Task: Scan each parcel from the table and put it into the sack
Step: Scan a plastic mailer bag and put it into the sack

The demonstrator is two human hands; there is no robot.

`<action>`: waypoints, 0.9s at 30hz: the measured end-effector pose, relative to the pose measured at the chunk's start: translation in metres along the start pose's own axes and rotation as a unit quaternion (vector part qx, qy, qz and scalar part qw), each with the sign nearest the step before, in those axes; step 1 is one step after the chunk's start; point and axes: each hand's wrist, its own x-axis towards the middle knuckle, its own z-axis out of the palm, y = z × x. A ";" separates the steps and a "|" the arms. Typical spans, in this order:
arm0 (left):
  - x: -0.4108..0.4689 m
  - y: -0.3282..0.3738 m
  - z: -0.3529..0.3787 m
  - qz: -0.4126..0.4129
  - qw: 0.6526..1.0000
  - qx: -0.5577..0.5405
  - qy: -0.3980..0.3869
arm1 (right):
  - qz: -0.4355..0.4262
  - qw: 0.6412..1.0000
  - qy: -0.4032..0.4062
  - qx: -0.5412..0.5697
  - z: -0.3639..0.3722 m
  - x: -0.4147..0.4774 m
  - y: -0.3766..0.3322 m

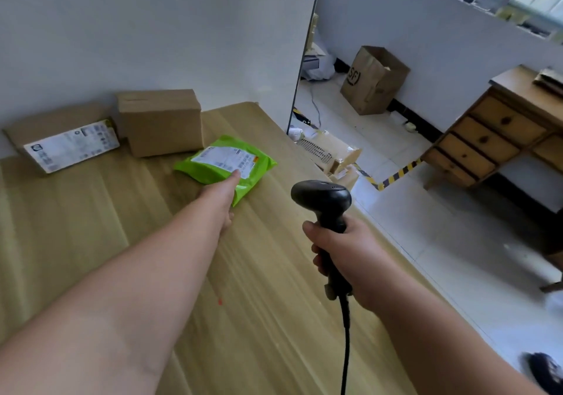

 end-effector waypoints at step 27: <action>-0.291 -0.113 -0.011 0.048 0.994 -0.088 -0.046 | -0.092 0.984 -0.037 0.150 -0.057 -0.064 -0.018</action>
